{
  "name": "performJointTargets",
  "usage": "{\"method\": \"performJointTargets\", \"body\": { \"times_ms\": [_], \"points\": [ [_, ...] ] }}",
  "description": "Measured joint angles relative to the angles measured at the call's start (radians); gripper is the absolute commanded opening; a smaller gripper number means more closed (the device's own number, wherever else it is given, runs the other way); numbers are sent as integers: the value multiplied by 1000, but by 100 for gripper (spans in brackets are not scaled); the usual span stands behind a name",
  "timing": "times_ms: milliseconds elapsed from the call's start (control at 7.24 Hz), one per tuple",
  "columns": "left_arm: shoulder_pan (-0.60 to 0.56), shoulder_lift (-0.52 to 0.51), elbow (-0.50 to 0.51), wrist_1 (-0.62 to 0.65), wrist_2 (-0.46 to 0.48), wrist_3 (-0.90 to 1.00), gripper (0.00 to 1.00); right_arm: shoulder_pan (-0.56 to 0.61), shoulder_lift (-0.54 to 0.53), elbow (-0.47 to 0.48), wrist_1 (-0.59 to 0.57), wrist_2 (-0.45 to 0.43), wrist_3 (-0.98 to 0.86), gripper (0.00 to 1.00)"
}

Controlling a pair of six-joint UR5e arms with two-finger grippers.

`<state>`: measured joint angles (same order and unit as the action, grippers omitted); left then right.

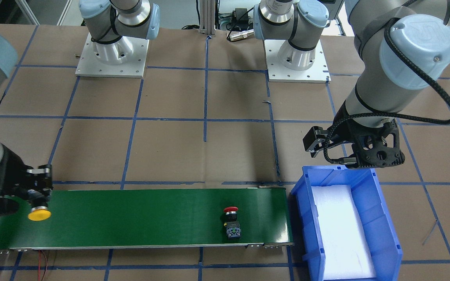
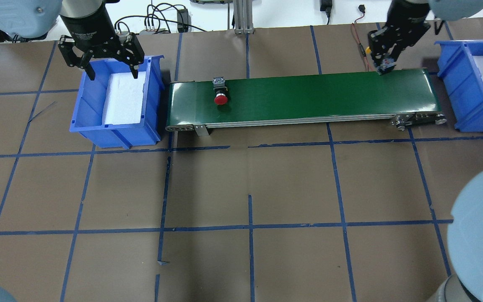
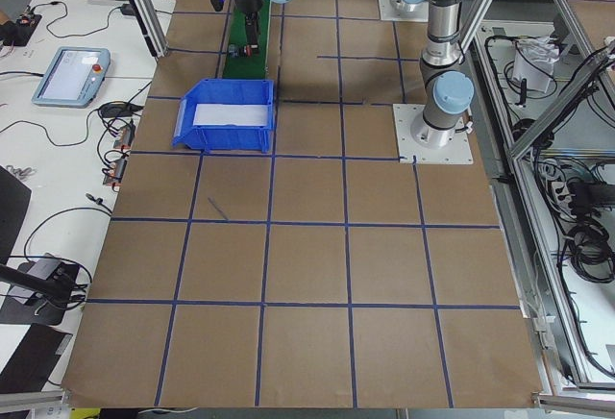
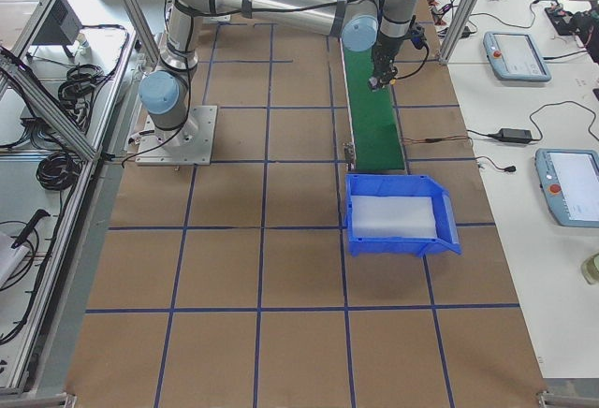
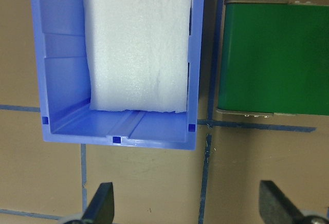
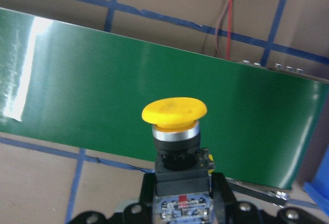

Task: Transport two buttons from left to right
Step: 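Close the right gripper on the yellow button and lift it off the belt, then carry the yellow button into the far blue bin and lower it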

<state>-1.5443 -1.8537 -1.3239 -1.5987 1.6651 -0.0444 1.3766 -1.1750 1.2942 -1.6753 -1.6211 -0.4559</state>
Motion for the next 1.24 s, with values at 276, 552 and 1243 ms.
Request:
{"method": "performJointTargets", "body": {
  "times_ms": [276,552,1243],
  "points": [
    [1,-6,2,-1,2,0,100,-120,-39,2,24,-57,-182,8],
    [0,-12,2,-3,2,0,100,-251,-50,3,36,-63,-269,8],
    [0,-15,1,-3,2,0,100,-450,6,3,6,-19,-362,7]
  ]
}}
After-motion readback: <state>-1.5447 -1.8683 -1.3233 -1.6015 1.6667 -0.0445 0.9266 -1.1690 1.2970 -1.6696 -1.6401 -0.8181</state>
